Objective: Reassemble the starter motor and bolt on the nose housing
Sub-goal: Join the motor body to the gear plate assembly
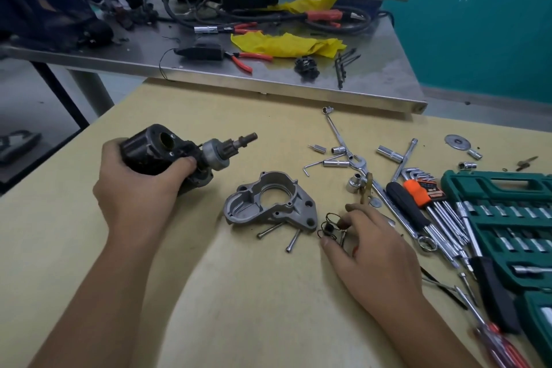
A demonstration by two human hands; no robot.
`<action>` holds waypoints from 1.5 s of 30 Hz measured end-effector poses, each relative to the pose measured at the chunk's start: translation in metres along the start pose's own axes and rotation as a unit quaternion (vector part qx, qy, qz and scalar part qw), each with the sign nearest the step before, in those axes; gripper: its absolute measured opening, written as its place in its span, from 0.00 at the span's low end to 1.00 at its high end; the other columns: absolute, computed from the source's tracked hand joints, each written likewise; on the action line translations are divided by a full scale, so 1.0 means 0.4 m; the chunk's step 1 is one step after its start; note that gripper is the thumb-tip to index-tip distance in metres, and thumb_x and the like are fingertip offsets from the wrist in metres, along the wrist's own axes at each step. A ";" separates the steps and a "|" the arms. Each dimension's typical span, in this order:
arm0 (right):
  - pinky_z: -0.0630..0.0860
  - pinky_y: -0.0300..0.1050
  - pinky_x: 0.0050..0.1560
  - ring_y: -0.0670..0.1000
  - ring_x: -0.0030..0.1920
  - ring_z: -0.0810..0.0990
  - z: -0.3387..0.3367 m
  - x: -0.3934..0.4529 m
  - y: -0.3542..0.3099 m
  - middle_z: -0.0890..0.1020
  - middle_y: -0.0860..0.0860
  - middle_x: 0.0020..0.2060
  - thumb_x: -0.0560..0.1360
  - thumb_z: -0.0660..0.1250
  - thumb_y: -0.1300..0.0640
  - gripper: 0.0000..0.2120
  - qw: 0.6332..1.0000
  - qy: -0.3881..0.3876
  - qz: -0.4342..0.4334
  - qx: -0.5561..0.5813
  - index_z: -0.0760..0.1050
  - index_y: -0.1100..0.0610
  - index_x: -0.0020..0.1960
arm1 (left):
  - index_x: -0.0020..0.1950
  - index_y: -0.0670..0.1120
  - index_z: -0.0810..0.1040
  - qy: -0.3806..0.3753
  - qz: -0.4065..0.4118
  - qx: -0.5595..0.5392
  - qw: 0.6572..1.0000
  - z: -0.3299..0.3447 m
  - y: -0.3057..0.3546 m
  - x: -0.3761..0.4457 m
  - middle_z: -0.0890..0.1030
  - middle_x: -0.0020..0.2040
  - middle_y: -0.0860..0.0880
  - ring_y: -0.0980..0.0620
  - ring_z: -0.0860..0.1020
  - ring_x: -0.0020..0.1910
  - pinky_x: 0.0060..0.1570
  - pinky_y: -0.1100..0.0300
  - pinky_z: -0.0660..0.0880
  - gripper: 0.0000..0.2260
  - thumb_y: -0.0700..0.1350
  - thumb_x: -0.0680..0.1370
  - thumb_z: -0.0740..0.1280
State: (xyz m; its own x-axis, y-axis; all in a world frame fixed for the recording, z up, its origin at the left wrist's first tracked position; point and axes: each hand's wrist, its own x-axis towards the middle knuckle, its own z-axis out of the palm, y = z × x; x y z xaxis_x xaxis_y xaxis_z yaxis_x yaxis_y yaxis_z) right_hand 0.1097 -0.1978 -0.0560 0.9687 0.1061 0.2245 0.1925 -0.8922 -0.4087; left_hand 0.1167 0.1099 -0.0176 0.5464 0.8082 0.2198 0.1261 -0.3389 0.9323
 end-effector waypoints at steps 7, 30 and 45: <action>0.70 0.42 0.38 0.43 0.40 0.79 -0.001 -0.002 0.004 0.81 0.33 0.43 0.70 0.75 0.41 0.20 0.993 -0.015 0.052 0.108 0.68 0.36 0.55 | 0.56 0.62 0.69 0.005 0.055 0.117 0.992 0.030 -0.012 -0.003 0.77 0.46 0.63 0.53 0.77 0.47 0.47 0.55 0.73 0.32 0.64 0.57 0.77; 0.66 0.37 0.34 0.37 0.35 0.76 0.008 -0.014 0.003 0.77 0.26 0.42 0.70 0.77 0.52 0.12 0.995 0.034 0.040 0.087 0.79 0.41 0.50 | 0.72 0.61 0.63 -0.059 0.134 0.199 0.969 0.100 -0.016 -0.045 0.77 0.57 0.54 0.48 0.79 0.54 0.44 0.55 0.69 0.45 0.68 0.59 0.78; 0.71 0.39 0.38 0.38 0.41 0.78 0.004 -0.021 -0.003 0.80 0.29 0.39 0.70 0.75 0.49 0.16 0.989 0.050 0.025 0.134 0.77 0.38 0.55 | 0.71 0.57 0.65 -0.072 0.171 0.260 0.948 0.105 -0.008 -0.042 0.79 0.57 0.49 0.42 0.78 0.54 0.47 0.52 0.72 0.42 0.67 0.61 0.74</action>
State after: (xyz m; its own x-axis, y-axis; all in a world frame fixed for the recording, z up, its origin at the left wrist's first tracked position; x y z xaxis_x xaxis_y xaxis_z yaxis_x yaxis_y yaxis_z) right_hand 0.1018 -0.1971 -0.0588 0.9602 0.0089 0.2791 0.1925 -0.7452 -0.6385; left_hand 0.1421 0.0772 -0.0364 0.7320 0.5464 0.4069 0.2916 -0.7911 0.5377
